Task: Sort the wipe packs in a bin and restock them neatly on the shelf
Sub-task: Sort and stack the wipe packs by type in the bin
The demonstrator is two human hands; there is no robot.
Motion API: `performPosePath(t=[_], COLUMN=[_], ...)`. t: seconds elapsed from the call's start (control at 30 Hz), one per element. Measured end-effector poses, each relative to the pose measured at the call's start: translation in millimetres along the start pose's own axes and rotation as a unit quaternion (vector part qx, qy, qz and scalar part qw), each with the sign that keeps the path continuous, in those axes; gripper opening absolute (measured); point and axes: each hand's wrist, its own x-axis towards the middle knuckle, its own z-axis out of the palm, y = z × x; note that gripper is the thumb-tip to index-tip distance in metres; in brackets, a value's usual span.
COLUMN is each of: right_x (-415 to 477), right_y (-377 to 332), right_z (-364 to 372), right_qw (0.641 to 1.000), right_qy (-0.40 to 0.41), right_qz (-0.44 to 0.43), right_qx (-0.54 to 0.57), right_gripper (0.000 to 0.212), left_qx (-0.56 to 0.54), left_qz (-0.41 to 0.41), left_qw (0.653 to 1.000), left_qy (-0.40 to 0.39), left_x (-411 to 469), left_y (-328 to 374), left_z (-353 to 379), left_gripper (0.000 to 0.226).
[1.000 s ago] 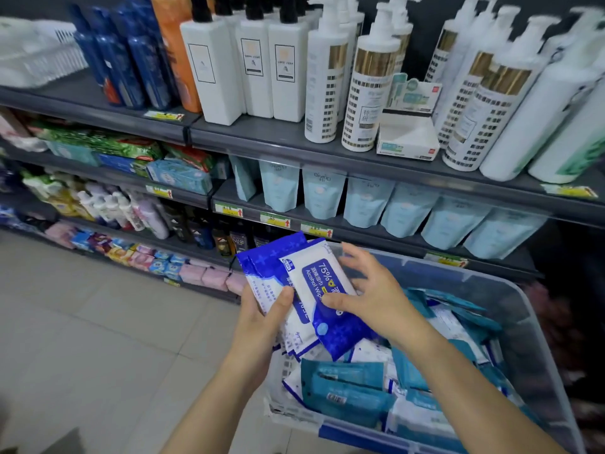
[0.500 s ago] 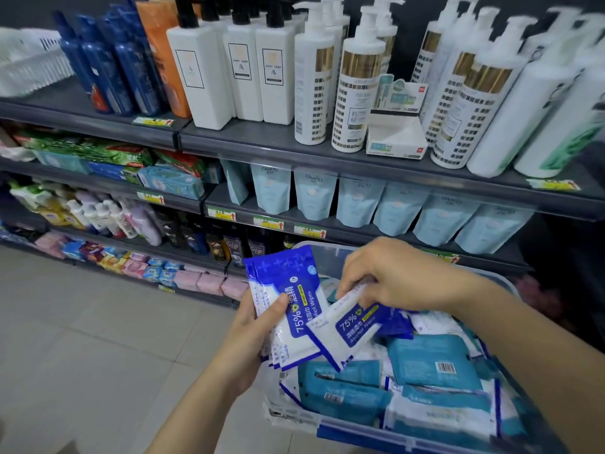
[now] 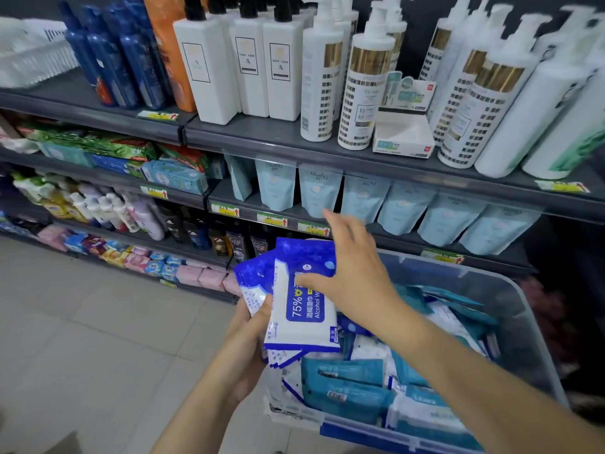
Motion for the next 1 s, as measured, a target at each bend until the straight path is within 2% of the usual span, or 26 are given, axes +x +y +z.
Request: performPosePath(t=[0.03, 0.07, 0.13, 0.17, 0.23, 0.3, 0.43, 0.57, 0.6, 0.63, 0.7, 0.73, 0.77, 0.83, 0.9, 1.0], right_x=[-5, -8, -10, -10, -10, -8, 1, 7, 7, 7, 4, 2, 1, 3, 10, 21], right_y=[3, 6, 10, 12, 10, 6, 2, 10, 17, 28, 55, 68, 80, 98, 106, 110], right_z=[7, 15, 26, 29, 27, 25, 30, 43, 48, 53, 69, 77, 87, 107, 119, 130], right_qw=[0.990, 0.960, 0.902, 0.900, 0.924, 0.941, 0.958, 0.918, 0.923, 0.944, 0.980, 0.984, 0.974, 0.928, 0.893, 0.866], right_qy=[-0.037, -0.074, -0.096, -0.094, -0.103, -0.119, -0.097, -0.119, -0.116, -0.113, -0.137, -0.167, -0.203, -0.266, -0.303, -0.326], right_qz=[0.076, 0.136, 0.198, 0.198, 0.165, 0.131, 0.090, 0.102, 0.102, 0.089, 0.026, -0.027, -0.095, -0.216, -0.258, -0.277], right_qx=[0.110, 0.232, 0.371, 0.376, 0.330, 0.289, 0.253, 0.363, 0.351, 0.297, 0.145, 0.061, -0.021, -0.147, -0.209, -0.258], right_gripper=[0.082, 0.070, 0.060, 0.063, 0.068, 0.071, 0.074, 0.062, 0.054, 0.046, 0.034, 0.032, 0.033, 0.040, 0.051, 0.064], left_qx=[0.003, 0.008, 0.026, 0.036, 0.047, 0.063, 0.083, 0.084, 0.070, 0.054, 0.031, 0.026, 0.021, 0.011, 0.006, 0.004], left_qz=[0.003, 0.005, 0.008, 0.004, -0.007, -0.009, 0.002, 0.025, 0.035, 0.045, 0.058, 0.064, 0.070, 0.079, 0.079, 0.076], left_qw=[1.000, 1.000, 0.999, 0.999, 0.999, 0.998, 0.994, 0.989, 0.988, 0.987, 0.982, 0.980, 0.976, 0.970, 0.963, 0.957], left_qy=[0.012, 0.020, 0.028, 0.027, 0.019, 0.022, 0.070, 0.117, 0.131, 0.145, 0.176, 0.189, 0.204, 0.231, 0.256, 0.280], left_x=[1, 2, 4, 5, 7, 9, 15, 13, 12, 9, 2, -2, -6, -12, -18, -27], left_y=[1, 2, 5, 6, 7, 5, 3, 4, 5, 7, 11, 12, 14, 14, 12, 6], left_z=[-1, -2, -1, 0, 1, 3, 1, -13, -19, -26, -41, -47, -54, -66, -74, -81], left_gripper=[0.056, 0.056, 0.053, 0.052, 0.052, 0.060, 0.075, 0.084, 0.083, 0.079, 0.078, 0.076, 0.072, 0.054, 0.039, 0.030])
